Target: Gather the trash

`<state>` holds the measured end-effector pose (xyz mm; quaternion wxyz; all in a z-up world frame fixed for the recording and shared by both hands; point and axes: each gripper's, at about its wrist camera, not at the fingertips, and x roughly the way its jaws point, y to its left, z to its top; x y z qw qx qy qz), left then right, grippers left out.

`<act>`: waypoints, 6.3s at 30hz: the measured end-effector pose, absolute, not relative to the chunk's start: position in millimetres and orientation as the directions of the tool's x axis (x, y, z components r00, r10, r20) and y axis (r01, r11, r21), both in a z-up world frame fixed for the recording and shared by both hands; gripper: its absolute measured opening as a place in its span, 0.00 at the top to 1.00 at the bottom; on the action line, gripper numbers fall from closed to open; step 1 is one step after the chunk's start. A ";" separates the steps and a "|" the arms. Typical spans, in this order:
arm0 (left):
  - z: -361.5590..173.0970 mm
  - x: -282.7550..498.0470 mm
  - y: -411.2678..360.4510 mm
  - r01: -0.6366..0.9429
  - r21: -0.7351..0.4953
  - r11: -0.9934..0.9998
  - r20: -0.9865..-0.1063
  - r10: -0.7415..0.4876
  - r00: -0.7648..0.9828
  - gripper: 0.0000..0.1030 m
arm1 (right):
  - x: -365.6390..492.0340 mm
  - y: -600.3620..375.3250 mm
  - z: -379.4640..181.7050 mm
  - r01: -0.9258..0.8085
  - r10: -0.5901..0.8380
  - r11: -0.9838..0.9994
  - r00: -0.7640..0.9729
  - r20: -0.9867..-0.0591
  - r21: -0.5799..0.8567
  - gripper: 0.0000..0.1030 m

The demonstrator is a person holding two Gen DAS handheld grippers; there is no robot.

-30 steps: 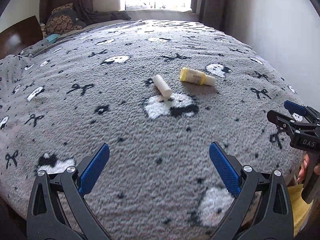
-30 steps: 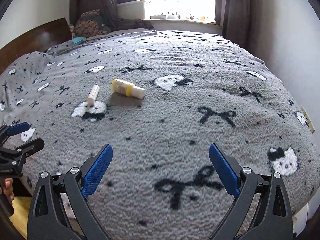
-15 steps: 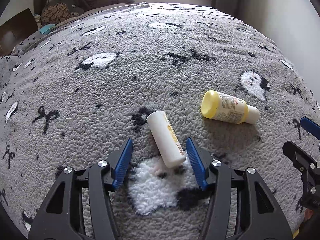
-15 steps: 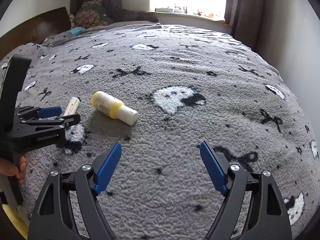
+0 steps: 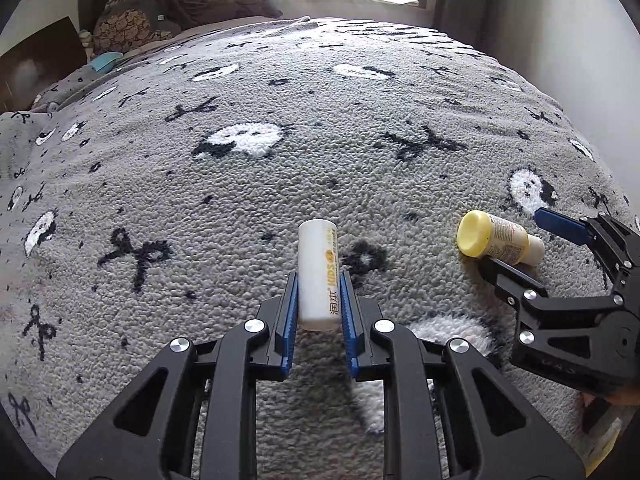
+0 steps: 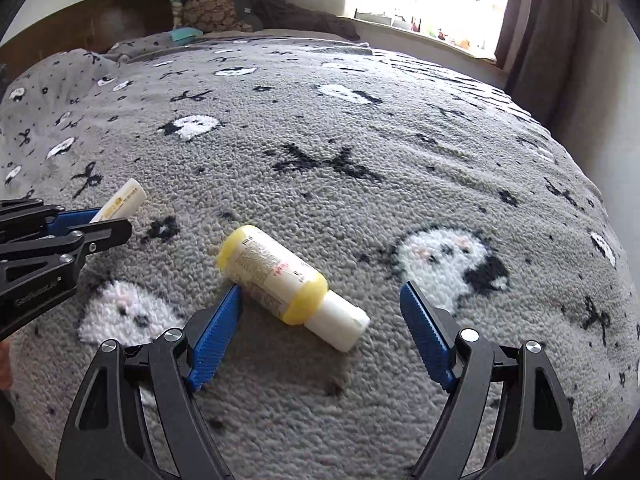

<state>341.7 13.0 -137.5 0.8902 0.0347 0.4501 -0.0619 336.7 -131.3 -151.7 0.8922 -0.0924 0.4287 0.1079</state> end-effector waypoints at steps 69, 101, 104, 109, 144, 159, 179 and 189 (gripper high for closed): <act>-232.5 -30.9 -19.4 0.348 -0.122 0.930 -0.877 -0.265 0.400 0.82 | -29.5 -196.1 -212.5 -0.203 0.279 0.956 0.394 -0.876 0.213 0.66; -317.8 -5.1 -37.6 0.380 -0.219 0.899 -0.951 -0.284 0.124 0.43 | -3.1 -180.4 -276.8 -0.160 0.232 0.967 0.222 -0.947 0.200 0.44; -302.8 -7.2 -34.6 0.373 -0.213 0.903 -0.943 -0.290 0.163 0.33 | -4.0 -183.2 -264.3 -0.146 0.214 0.973 0.258 -0.942 0.181 0.30; -264.5 -9.5 -28.6 0.376 -0.193 0.906 -0.917 -0.303 0.258 0.12 | -3.8 -194.4 -235.4 -0.123 0.207 0.977 0.337 -0.919 0.175 0.10; 77.3 0.5 12.0 0.229 0.036 0.973 -0.218 -0.216 0.952 0.08 | -30.5 -245.1 91.6 0.095 -0.087 0.995 0.970 -0.226 0.023 0.03; 72.1 2.7 9.8 0.234 0.028 0.972 -0.231 -0.221 0.948 0.08 | -24.5 -239.3 87.5 0.093 -0.086 0.996 0.967 -0.242 0.014 0.03; 72.5 4.6 12.6 0.211 0.023 0.977 -0.238 -0.199 0.951 0.08 | -24.5 -240.0 89.5 0.074 -0.065 0.997 0.969 -0.240 0.028 0.03; 71.2 4.9 16.7 0.199 0.025 0.980 -0.242 -0.188 0.952 0.08 | -22.5 -236.0 89.2 0.064 -0.056 0.998 0.968 -0.246 0.023 0.03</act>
